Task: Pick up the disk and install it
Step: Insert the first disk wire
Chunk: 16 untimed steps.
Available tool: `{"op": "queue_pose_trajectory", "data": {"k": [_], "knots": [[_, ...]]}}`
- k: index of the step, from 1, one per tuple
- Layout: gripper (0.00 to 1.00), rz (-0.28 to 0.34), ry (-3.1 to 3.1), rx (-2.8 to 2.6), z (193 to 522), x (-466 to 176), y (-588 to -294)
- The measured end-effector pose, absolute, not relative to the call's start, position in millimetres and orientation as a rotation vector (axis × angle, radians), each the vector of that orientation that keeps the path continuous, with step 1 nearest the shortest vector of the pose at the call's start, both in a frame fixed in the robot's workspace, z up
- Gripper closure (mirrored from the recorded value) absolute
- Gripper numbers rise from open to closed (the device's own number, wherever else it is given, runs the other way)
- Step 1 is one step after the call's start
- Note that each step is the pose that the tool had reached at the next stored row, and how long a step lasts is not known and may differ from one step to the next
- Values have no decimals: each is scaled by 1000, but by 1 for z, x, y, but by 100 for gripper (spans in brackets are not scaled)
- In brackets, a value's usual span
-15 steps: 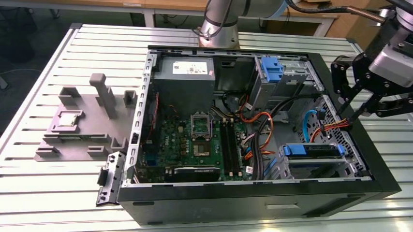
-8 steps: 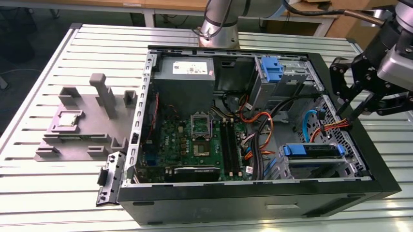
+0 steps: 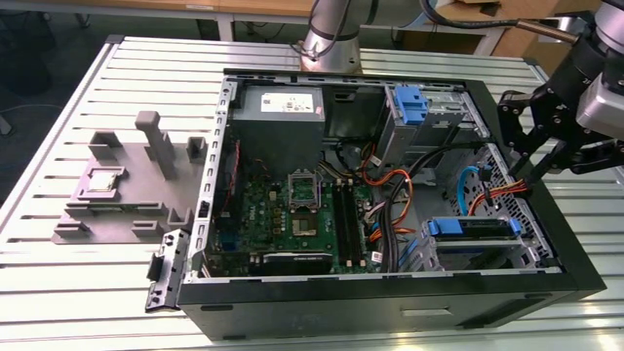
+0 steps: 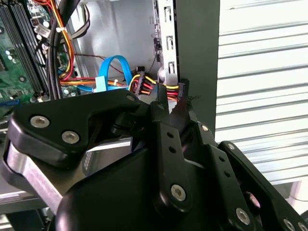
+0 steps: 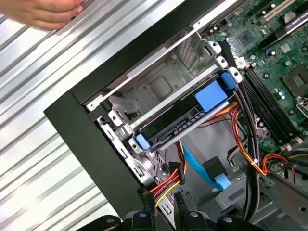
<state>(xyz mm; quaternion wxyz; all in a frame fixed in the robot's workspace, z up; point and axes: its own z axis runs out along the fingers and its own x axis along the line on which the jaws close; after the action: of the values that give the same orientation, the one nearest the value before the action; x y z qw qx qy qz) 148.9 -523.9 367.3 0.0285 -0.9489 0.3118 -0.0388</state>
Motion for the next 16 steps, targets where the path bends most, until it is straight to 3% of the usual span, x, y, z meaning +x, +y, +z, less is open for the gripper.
{"op": "queue_pose_trajectory", "data": {"k": [16], "knots": [[70,-142,919,-2949,364,152,-524]]}}
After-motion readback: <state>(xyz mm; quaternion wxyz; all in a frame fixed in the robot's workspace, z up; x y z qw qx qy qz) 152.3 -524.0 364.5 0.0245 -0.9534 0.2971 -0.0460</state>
